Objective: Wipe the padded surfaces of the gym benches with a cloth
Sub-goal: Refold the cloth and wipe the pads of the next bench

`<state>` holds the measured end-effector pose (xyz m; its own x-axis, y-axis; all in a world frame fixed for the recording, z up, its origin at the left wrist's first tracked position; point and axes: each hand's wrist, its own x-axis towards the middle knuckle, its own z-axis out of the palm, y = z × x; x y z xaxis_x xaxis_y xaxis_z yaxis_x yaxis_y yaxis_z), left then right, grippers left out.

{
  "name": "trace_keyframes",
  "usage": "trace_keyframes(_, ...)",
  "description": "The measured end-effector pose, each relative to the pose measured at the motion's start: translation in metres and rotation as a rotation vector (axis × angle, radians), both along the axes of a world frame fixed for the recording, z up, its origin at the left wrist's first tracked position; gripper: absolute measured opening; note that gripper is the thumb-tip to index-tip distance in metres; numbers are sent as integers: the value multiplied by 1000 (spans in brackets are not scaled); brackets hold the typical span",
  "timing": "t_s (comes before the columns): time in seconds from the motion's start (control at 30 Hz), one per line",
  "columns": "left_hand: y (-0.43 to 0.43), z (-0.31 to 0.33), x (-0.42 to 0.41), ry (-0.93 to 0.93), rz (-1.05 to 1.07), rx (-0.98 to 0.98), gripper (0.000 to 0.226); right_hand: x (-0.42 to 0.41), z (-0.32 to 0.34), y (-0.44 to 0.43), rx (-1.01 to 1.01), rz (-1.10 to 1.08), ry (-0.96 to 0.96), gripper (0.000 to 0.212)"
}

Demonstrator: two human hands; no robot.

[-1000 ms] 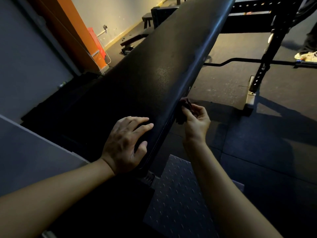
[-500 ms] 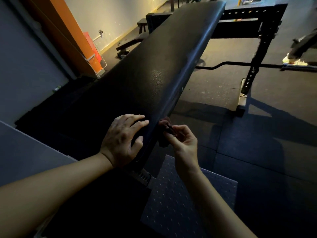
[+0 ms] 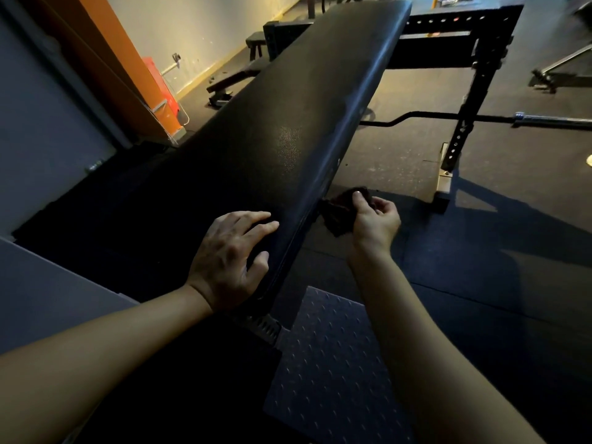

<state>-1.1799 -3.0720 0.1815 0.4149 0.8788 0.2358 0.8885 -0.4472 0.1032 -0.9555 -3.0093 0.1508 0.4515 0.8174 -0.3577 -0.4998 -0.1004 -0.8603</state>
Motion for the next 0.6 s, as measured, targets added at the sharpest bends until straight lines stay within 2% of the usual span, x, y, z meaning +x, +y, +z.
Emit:
trace_keyframes(0.17,0,1,0,-21,-8,-5,53,-21,-8,-21,-47,163,-64,32)
trace_keyframes(0.27,1,1,0,-31,-11,-7,53,-27,-9,-48,-30,330,-121,26)
trace_keyframes(0.37,1,2,1,-33,-12,-14,53,-44,-14,-84,42,337,-241,18)
trace_keyframes(0.47,0,2,1,-36,-12,-23,54,-54,-23,-119,40,436,-342,15)
trace_keyframes(0.6,1,1,0,-42,-16,-19,54,-51,-25,-89,63,341,-384,10)
